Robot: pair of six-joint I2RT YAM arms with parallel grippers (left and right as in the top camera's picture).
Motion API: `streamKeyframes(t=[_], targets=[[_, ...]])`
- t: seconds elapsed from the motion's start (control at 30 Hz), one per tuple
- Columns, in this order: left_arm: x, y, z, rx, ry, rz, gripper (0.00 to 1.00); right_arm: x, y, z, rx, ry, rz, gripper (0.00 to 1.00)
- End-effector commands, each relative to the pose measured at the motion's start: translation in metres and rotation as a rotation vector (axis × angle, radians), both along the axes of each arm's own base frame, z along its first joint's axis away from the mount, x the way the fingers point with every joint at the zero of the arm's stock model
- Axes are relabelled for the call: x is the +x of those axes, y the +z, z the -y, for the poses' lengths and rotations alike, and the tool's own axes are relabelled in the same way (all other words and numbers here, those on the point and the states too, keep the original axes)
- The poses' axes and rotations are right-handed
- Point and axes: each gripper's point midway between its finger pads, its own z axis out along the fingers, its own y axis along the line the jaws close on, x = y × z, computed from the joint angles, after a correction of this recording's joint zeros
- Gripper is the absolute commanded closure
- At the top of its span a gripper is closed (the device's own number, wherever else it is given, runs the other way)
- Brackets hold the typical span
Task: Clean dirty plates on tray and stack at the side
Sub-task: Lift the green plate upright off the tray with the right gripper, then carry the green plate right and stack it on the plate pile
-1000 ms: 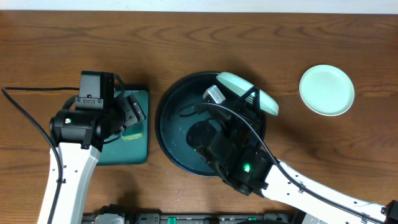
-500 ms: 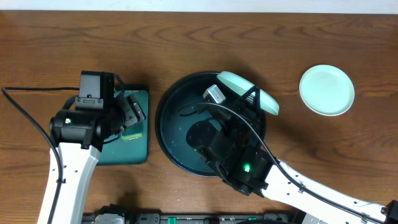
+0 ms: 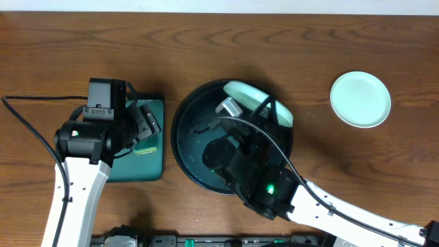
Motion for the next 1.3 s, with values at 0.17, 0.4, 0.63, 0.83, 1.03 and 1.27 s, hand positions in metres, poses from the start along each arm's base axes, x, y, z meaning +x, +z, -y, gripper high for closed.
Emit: streamKeyframes(t=[0.17,0.4,0.63,0.83,1.03,1.27], targets=[[0.000,-0.002,0.001,-0.006,0.004,-0.009,0.17,0.001,-0.022,-0.032,0.299,0.156,-0.072,0.99],[-0.003,-0.003,0.001,-0.004,0.004,-0.020,0.17,-0.003,-0.109,-0.044,0.838,0.117,-0.492,0.99],[-0.003,-0.003,0.001,-0.004,0.004,-0.021,0.17,0.021,-0.159,0.002,1.297,-0.262,-0.672,0.99],[-0.003,-0.003,0.001,-0.004,0.004,-0.021,0.17,0.057,-0.159,0.059,1.566,-0.423,-0.636,0.98],[-0.004,-0.004,0.001,-0.004,0.004,-0.024,0.17,0.078,-0.157,0.150,1.753,-0.610,-0.473,0.99],[-0.004,-0.004,0.001,-0.004,0.004,-0.024,0.17,0.060,-0.165,0.276,1.870,-0.899,-0.212,0.98]])
